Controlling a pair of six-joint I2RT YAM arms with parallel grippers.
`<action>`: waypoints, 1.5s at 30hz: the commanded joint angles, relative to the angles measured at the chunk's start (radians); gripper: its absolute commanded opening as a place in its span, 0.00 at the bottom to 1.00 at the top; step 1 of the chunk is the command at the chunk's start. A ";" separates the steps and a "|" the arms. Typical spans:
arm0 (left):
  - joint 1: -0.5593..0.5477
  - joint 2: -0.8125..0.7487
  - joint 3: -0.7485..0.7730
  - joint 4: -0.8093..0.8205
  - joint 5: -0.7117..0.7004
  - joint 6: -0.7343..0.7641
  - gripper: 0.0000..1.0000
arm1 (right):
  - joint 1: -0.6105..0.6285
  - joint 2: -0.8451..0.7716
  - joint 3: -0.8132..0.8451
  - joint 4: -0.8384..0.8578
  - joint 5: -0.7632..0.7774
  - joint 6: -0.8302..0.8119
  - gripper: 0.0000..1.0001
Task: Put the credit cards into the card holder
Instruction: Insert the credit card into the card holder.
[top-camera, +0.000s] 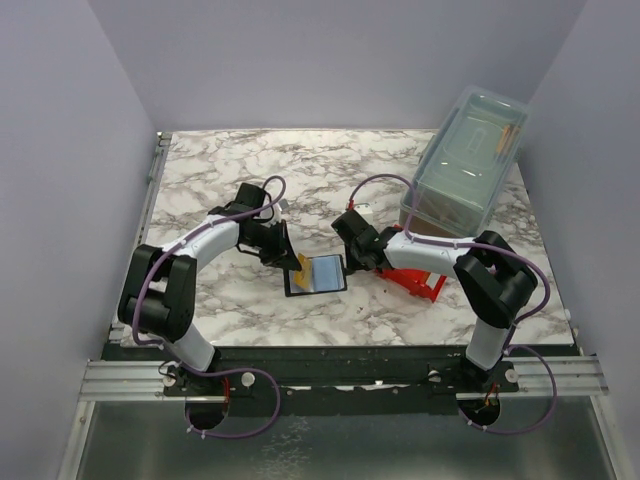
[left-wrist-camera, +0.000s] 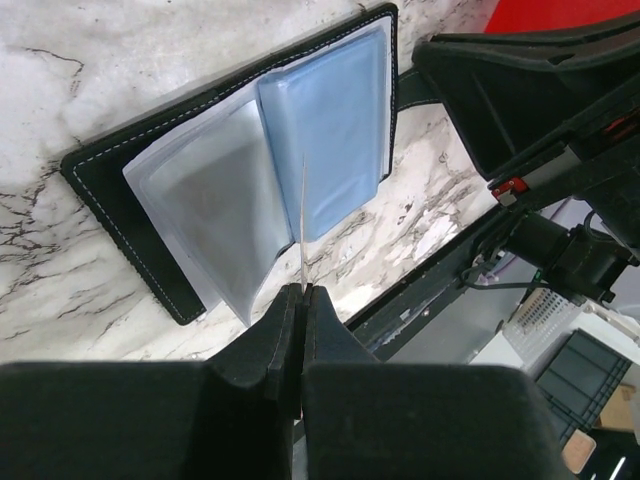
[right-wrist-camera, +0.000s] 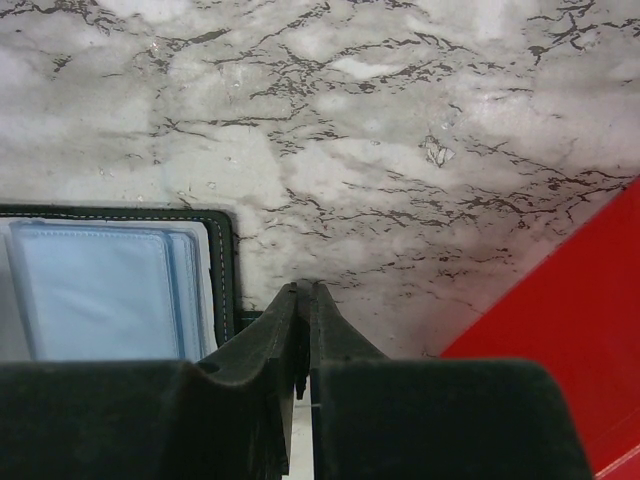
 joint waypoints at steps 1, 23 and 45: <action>0.002 0.028 -0.016 0.031 0.068 0.004 0.00 | -0.009 0.029 -0.002 -0.007 0.024 -0.017 0.10; 0.008 0.052 -0.066 0.104 0.100 -0.013 0.00 | -0.009 0.050 0.011 -0.007 -0.002 -0.022 0.09; 0.012 0.118 -0.075 0.158 0.103 -0.021 0.00 | -0.009 0.047 0.001 -0.008 -0.013 -0.014 0.09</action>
